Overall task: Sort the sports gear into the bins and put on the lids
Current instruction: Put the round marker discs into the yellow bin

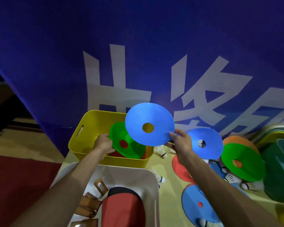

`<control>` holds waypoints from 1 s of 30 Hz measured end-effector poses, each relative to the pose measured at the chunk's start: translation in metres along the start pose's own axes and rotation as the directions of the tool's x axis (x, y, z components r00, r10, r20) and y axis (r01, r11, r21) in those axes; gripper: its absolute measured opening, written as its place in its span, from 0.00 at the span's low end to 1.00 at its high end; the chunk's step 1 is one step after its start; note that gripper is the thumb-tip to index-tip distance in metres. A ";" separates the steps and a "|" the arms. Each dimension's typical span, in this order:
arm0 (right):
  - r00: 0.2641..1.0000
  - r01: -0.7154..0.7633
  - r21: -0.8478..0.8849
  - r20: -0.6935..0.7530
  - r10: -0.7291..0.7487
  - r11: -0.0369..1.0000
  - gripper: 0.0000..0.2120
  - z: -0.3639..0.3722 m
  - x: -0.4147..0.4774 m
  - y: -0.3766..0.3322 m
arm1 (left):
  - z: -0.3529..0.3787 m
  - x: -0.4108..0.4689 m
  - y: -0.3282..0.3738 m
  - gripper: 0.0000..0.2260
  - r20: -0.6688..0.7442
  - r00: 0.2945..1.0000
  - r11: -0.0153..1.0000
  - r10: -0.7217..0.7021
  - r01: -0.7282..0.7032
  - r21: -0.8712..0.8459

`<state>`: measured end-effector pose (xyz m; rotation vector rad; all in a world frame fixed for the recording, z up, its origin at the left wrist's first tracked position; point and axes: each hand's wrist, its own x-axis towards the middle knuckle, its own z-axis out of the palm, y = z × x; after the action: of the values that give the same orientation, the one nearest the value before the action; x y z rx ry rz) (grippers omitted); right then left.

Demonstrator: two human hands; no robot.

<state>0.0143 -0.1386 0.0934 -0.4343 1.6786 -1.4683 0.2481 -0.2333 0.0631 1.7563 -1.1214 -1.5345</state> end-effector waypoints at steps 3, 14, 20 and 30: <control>1.000 -0.005 -0.017 0.005 0.005 1.000 0.13 0.005 0.001 0.001 | -0.007 0.003 0.000 0.19 0.014 1.000 0.999 0.015 -0.016 0.038; 0.994 -0.070 -0.168 0.071 0.083 0.983 0.14 0.047 0.004 0.019 | -0.041 -0.018 0.009 0.12 -0.055 0.975 0.970 0.216 -0.221 -0.104; 0.990 -0.078 -0.268 0.096 0.107 0.960 0.08 0.044 0.002 0.017 | -0.034 -0.039 0.013 0.09 -0.003 0.949 0.936 0.316 -0.312 -0.161; 0.991 -0.095 -0.253 0.070 0.116 0.963 0.12 -0.017 0.005 0.011 | 0.023 -0.066 0.027 0.07 0.149 0.921 0.927 0.360 -0.336 -0.167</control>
<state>0.0014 -0.1290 0.0811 -0.5267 1.7971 -1.1510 0.2194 -0.1876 0.1149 1.2647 -1.3007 -1.5237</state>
